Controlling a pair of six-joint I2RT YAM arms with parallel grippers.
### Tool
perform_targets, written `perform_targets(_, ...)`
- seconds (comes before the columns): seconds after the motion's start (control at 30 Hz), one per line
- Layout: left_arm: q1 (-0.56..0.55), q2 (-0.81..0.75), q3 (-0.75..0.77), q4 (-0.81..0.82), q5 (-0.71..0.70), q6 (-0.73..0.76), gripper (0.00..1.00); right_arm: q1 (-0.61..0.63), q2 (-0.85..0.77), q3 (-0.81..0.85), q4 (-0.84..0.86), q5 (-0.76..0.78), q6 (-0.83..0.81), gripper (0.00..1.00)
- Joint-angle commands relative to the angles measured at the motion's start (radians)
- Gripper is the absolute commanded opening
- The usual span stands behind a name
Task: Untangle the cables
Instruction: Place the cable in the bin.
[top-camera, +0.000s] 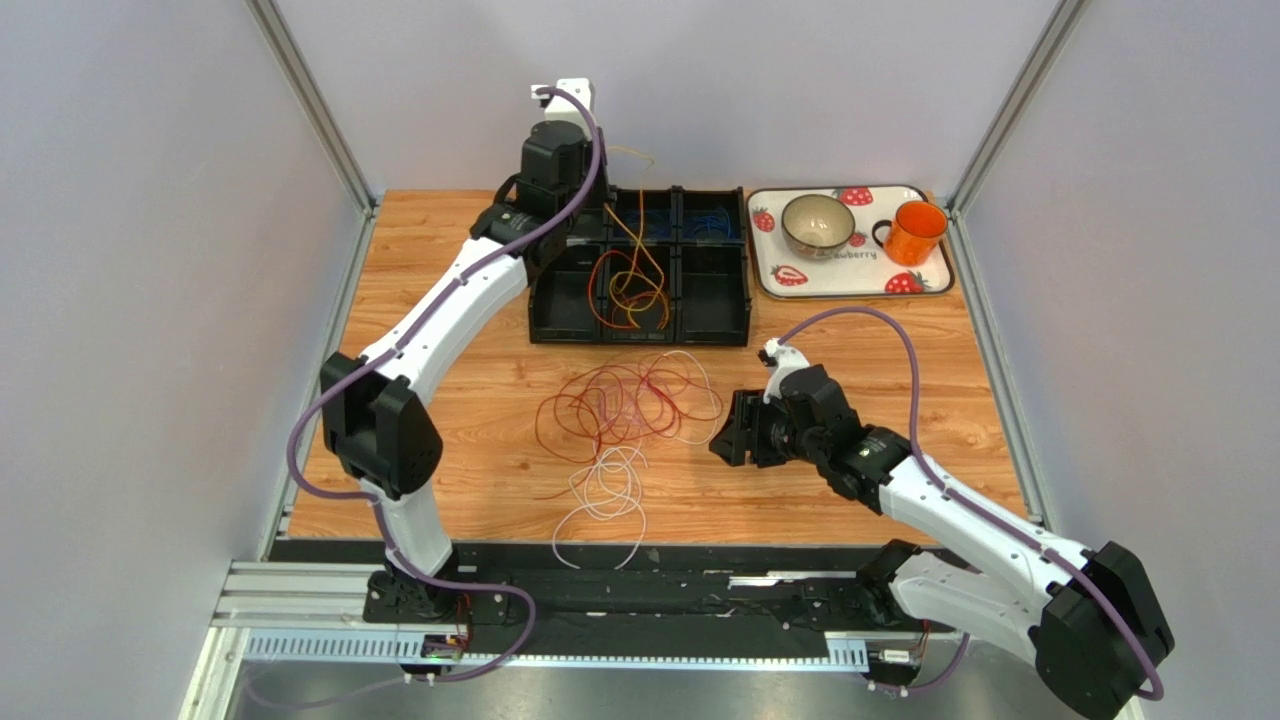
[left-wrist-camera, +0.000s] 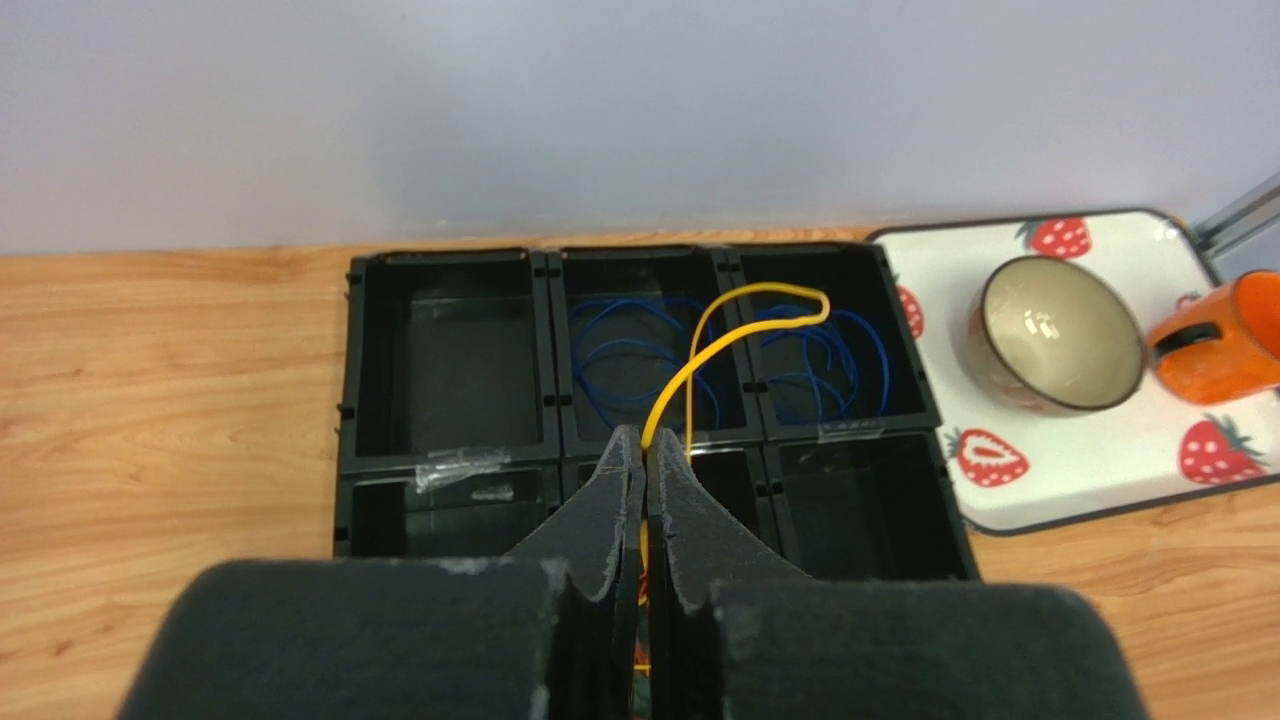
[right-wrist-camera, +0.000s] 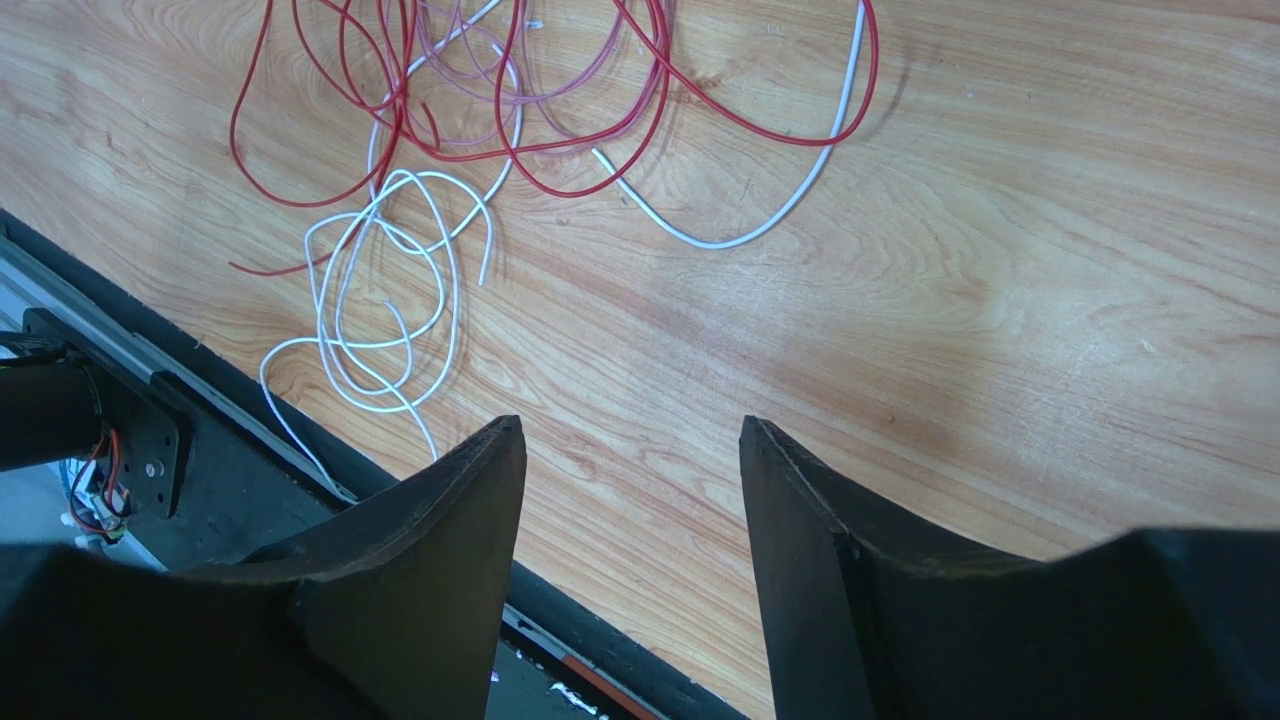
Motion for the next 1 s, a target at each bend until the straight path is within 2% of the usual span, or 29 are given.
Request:
perform_targets(0.0,0.011,0.048,-0.002,0.021,-0.022,-0.038,0.0,0.0,-0.005,0.017,0.039,-0.004,-0.005,0.58)
perform_targets(0.43,0.022,-0.035,-0.3,0.111,-0.096,-0.182,0.0,0.0,0.014,0.011,0.054,-0.004,-0.01,0.58)
perform_targets(0.7,0.011,-0.072,-0.43,0.123,0.009,-0.24,0.0,-0.002,0.02,0.006,0.065,-0.01,-0.008,0.58)
perform_targets(0.97,-0.053,-0.165,-0.536,0.065,-0.102,-0.228,0.0,0.0,0.017,0.005,0.066,-0.015,-0.005,0.58)
